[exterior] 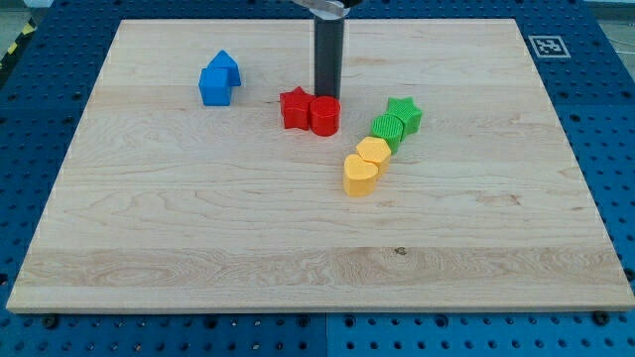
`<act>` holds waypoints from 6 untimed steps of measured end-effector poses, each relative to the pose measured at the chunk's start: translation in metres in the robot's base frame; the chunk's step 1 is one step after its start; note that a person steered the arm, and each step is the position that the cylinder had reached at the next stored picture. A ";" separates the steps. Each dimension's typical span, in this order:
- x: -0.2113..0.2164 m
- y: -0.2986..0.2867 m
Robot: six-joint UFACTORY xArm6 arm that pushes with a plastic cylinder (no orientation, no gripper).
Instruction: Separate red circle from red star
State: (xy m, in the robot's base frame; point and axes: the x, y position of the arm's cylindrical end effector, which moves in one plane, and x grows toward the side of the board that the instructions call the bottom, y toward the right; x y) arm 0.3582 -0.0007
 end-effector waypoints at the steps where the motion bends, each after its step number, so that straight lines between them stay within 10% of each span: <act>1: 0.002 -0.010; 6: 0.027 0.000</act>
